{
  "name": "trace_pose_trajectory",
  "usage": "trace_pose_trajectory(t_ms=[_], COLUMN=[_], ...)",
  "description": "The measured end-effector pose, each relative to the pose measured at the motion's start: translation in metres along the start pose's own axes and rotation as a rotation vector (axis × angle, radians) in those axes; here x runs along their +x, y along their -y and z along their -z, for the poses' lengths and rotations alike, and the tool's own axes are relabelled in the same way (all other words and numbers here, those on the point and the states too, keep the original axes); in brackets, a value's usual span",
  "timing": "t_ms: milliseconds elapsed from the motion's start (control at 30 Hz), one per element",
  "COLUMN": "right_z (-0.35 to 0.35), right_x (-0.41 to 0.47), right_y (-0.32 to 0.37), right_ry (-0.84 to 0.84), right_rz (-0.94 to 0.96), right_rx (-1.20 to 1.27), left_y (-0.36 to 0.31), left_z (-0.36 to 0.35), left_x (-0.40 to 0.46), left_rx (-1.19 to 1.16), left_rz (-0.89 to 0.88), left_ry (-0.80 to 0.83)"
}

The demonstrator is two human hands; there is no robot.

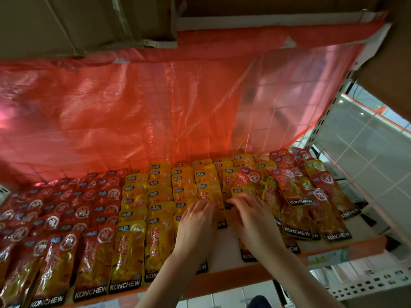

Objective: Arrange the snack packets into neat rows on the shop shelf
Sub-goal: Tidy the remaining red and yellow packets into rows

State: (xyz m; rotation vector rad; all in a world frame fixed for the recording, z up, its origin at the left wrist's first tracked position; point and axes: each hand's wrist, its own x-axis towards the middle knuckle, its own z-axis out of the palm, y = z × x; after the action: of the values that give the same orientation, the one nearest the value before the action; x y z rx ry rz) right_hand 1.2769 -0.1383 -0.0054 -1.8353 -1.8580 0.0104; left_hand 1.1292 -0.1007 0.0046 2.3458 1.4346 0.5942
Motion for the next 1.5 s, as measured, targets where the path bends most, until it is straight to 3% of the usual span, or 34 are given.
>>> trace_pose_trajectory(t_ms=[133,500,700,900,1133,1500], right_z=[0.01,-0.008,-0.012,-0.01,-0.011,-0.012], right_x=[-0.004,-0.025,-0.025,-0.025,-0.025,-0.024], right_y=[-0.018,-0.049,-0.051,-0.051,-0.05,-0.053], right_ry=[-0.122,-0.197,-0.169,-0.184,-0.196,-0.207], right_rz=[-0.037,-0.042,-0.011,-0.014,-0.05,-0.071], right_rx=[-0.002,-0.055,-0.122,-0.107,-0.061,-0.019], left_y=[-0.018,-0.038,-0.045,-0.052,-0.059,-0.051], left_z=[-0.007,-0.048,-0.051,-0.043,-0.033,-0.018], left_x=[0.009,0.031,0.039,0.047,0.056,0.044], left_rx=[-0.07,-0.183,-0.245,-0.495,-0.494,-0.607], left_rz=[0.005,0.082,0.189,0.37,0.334,0.372], left_ry=[0.064,0.056,-0.014,-0.063,-0.017,-0.148])
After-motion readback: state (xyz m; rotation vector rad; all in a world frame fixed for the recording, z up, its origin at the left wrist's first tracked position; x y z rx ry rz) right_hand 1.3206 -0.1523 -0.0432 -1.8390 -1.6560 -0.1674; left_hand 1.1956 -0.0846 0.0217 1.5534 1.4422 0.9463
